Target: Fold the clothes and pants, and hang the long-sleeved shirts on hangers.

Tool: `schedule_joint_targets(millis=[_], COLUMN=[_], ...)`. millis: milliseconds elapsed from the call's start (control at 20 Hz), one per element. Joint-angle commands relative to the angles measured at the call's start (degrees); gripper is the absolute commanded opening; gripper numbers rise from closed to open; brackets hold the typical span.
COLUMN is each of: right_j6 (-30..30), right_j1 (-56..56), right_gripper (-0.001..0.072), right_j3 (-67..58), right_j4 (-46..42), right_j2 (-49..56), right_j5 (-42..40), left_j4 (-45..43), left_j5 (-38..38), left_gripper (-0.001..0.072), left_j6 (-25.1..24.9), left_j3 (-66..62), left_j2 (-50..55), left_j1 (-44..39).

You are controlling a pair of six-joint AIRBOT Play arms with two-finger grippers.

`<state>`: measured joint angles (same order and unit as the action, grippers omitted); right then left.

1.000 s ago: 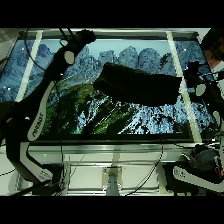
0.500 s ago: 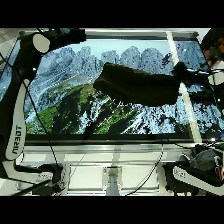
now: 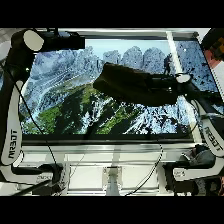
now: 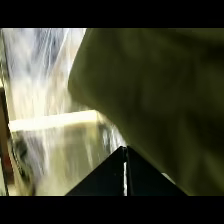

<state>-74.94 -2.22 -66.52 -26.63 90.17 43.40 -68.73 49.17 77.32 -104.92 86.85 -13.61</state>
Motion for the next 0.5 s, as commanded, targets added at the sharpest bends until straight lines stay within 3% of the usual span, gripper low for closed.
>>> schedule_joint_targets(millis=[0, 300, 450], right_j6=[-0.7, -2.1, -2.1], right_j1=[-2.2, -2.8, -2.8], right_gripper=[0.0016, 0.0017, 0.0018], right_j3=[0.0, -0.3, -1.9], right_j4=[6.3, 14.5, 15.0], right_j2=[5.2, 7.1, 7.1], right_j5=[-15.8, -38.6, -44.1], left_j4=[0.2, 0.2, 0.2], left_j5=[0.4, 0.4, 0.4], left_gripper=[0.0005, 0.0006, 0.0006], left_j6=[-0.2, -0.2, -0.2], left_j3=[0.0, 0.0, 0.0], left_j2=[-0.1, -0.1, -0.1], left_j1=[0.0, 0.0, 0.0])
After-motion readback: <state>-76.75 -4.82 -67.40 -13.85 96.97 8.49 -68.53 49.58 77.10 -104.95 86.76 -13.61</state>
